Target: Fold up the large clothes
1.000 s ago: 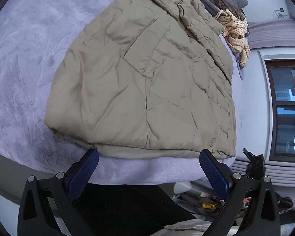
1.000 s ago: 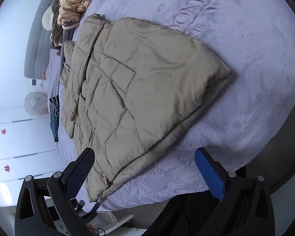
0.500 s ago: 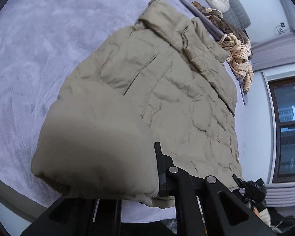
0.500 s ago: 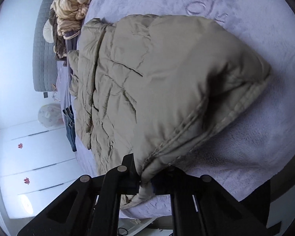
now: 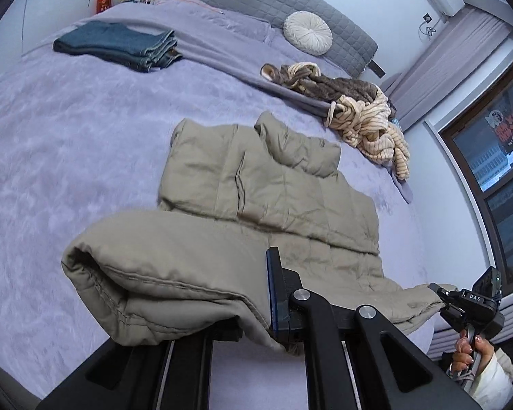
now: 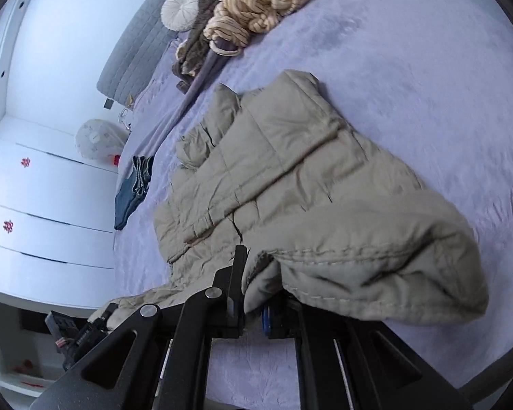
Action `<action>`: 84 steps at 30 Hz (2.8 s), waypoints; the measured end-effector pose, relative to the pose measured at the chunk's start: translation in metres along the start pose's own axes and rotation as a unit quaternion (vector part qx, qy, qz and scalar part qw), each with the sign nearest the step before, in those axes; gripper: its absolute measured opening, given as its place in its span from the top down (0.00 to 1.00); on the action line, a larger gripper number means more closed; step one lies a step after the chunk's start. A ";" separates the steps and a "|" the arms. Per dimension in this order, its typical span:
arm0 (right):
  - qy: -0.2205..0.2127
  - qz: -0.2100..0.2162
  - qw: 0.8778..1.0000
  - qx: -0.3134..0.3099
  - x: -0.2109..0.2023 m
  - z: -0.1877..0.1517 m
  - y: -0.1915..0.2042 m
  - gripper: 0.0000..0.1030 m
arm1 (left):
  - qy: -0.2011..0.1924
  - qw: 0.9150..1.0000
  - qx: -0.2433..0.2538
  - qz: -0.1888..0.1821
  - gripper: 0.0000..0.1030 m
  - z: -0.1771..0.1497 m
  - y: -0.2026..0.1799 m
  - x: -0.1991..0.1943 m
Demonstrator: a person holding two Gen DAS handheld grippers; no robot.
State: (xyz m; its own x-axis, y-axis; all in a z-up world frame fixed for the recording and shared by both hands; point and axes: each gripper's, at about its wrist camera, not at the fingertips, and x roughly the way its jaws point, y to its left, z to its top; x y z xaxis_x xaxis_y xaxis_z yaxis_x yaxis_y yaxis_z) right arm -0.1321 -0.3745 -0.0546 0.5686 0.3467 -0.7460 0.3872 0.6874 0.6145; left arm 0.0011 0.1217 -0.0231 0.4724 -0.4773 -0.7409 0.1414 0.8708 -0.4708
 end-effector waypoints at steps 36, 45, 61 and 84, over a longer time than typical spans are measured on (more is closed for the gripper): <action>0.058 -0.055 0.997 -0.024 0.253 0.254 0.017 0.47 | 0.045 0.986 0.075 0.140 0.27 0.180 0.025 0.294; 0.069 -0.024 0.990 -0.119 0.225 0.224 0.066 0.77 | 0.023 0.993 0.091 0.071 0.47 0.179 -0.003 0.250; 0.061 -0.171 0.957 -0.228 0.277 0.247 0.045 1.00 | 0.017 0.972 0.100 0.210 0.53 0.200 0.036 0.325; 0.019 -0.169 0.979 -0.113 0.208 0.244 0.016 0.53 | 0.047 0.970 0.064 0.229 0.24 0.177 0.047 0.268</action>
State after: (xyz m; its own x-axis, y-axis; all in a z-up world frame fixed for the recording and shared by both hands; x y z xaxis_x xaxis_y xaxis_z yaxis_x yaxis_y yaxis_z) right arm 0.1696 -0.4475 -0.1375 0.4068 0.0950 -0.9086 0.3766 0.8887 0.2615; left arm 0.2882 0.0555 -0.1590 0.4313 -0.0400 -0.9013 0.0442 0.9988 -0.0232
